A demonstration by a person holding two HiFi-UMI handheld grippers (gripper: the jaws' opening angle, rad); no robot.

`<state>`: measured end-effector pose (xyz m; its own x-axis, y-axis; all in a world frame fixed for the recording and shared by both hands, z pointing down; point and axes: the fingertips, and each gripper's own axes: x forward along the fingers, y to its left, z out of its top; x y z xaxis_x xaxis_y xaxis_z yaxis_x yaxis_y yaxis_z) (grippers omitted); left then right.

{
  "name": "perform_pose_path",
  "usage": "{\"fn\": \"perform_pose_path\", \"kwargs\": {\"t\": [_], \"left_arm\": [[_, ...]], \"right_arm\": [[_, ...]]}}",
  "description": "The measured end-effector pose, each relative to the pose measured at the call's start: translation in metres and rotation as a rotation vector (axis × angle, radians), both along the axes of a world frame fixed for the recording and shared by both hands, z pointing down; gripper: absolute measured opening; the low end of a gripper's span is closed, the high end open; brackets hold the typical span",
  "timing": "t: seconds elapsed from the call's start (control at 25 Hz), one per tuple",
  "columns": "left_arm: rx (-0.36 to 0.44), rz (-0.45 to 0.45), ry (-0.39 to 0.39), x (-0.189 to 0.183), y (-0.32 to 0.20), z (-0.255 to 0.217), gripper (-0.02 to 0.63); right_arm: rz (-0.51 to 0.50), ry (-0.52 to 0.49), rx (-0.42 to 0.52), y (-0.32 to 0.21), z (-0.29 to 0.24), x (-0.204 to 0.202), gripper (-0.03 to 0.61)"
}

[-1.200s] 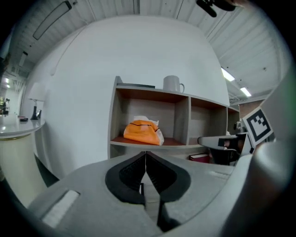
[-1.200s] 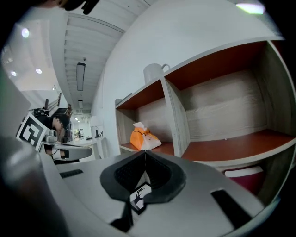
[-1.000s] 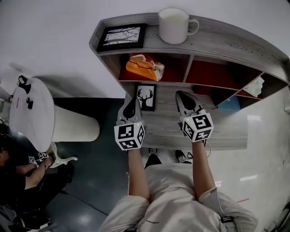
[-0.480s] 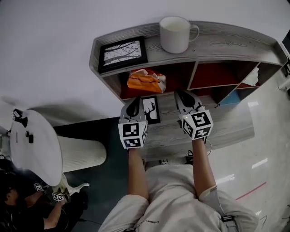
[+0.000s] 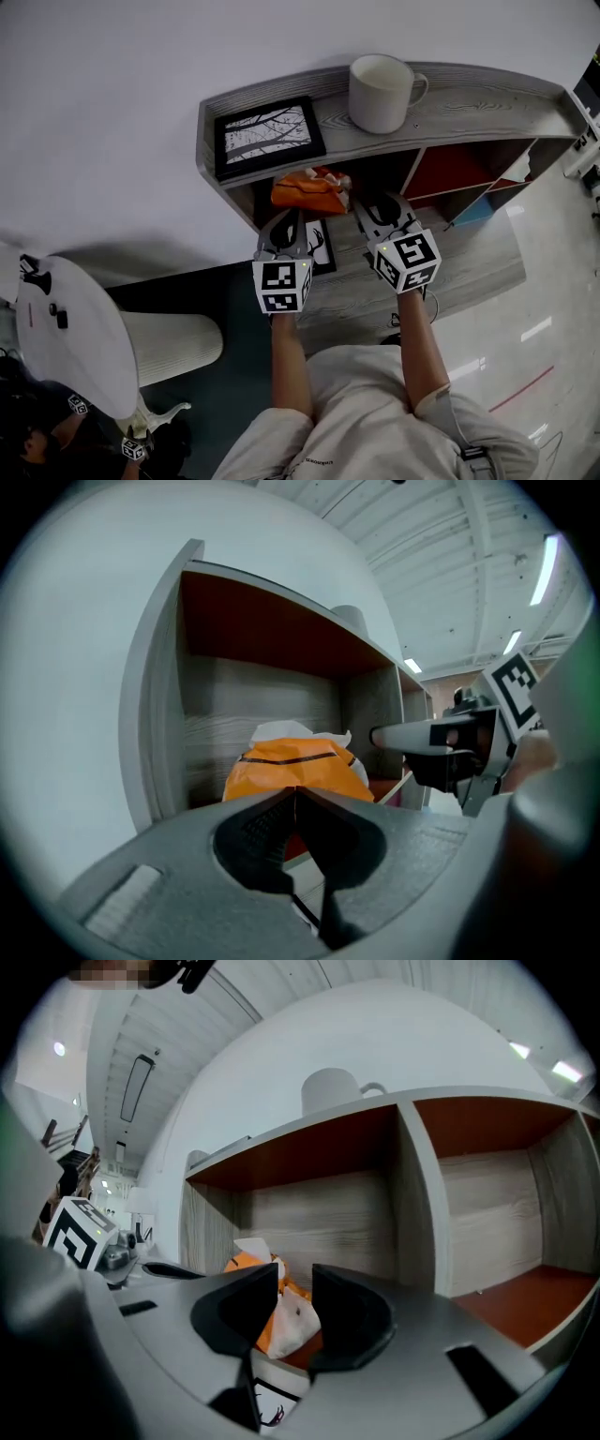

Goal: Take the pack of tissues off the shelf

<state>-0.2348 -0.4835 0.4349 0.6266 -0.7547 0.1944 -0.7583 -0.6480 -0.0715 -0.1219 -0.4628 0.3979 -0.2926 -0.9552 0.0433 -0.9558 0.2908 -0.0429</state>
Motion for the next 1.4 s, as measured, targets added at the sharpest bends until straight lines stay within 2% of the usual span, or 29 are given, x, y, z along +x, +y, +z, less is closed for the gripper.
{"fn": "perform_pose_path", "kwargs": {"t": [0.24, 0.36, 0.52, 0.76, 1.16, 1.4], "left_arm": [[0.008, 0.030, -0.002, 0.008, -0.005, -0.006, 0.010], [0.022, 0.034, -0.001, 0.010, -0.007, -0.013, 0.009], [0.019, 0.029, 0.004, 0.011, -0.011, -0.017, 0.010], [0.007, 0.029, -0.005, 0.011, -0.009, -0.014, 0.009], [0.002, 0.014, -0.004, 0.004, -0.004, -0.012, 0.011], [-0.022, 0.019, -0.025, 0.004, 0.003, -0.003, 0.010]], "right_arm": [[-0.090, 0.055, -0.042, -0.016, 0.012, -0.028, 0.198], [-0.117, 0.067, -0.051, -0.023, 0.014, -0.040, 0.206], [-0.097, 0.141, -0.099, -0.032, 0.023, -0.045, 0.204], [-0.094, 0.128, -0.143, -0.034, 0.031, -0.042, 0.171], [-0.072, 0.166, -0.188, -0.031, 0.041, -0.047, 0.049], [-0.052, 0.156, -0.179, -0.030, 0.038, -0.045, 0.031]]}}
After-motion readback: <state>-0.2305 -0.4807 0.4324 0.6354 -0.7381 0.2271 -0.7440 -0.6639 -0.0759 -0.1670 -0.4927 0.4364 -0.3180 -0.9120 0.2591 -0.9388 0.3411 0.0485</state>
